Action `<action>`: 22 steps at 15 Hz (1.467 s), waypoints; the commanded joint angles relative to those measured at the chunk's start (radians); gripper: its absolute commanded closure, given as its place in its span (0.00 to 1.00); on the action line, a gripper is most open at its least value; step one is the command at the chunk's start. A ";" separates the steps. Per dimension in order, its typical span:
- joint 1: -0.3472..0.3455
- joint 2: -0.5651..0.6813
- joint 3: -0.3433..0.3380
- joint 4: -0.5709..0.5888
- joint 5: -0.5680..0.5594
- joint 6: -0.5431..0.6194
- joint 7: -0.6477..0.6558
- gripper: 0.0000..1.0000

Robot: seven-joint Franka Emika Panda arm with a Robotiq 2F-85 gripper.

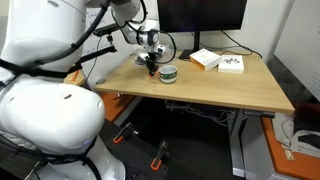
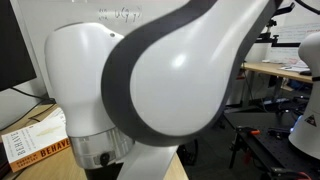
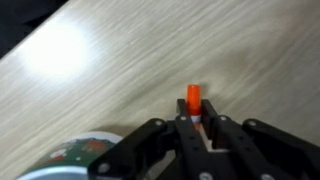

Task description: Put the marker in the mug

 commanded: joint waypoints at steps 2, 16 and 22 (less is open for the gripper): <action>-0.016 -0.120 0.011 -0.028 0.042 -0.033 -0.080 0.95; -0.213 -0.184 -0.052 0.055 0.371 -0.664 -0.043 0.95; -0.290 -0.104 -0.051 0.077 0.674 -0.645 -0.066 0.95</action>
